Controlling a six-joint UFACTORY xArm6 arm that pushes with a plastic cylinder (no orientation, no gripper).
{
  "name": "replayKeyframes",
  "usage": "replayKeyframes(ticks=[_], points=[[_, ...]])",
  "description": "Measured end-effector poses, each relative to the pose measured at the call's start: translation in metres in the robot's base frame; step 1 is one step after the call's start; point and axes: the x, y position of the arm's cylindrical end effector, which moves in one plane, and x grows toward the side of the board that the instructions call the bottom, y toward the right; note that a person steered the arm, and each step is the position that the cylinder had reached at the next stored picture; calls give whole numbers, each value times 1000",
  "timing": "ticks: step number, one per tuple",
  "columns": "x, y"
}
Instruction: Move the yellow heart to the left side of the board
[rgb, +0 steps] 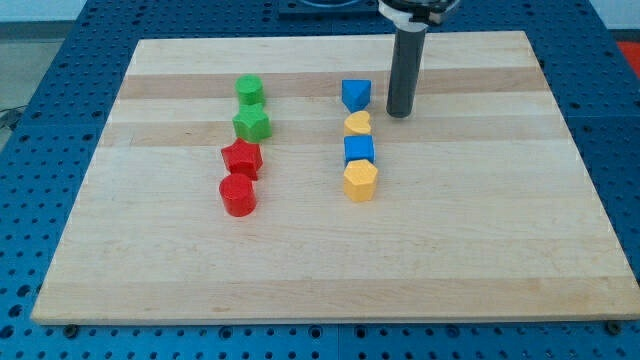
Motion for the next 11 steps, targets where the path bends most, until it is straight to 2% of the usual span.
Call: replayKeyframes(ticks=[2,9,10,11], points=[[24,-5],[24,-67],[24,-62],[20,-15]])
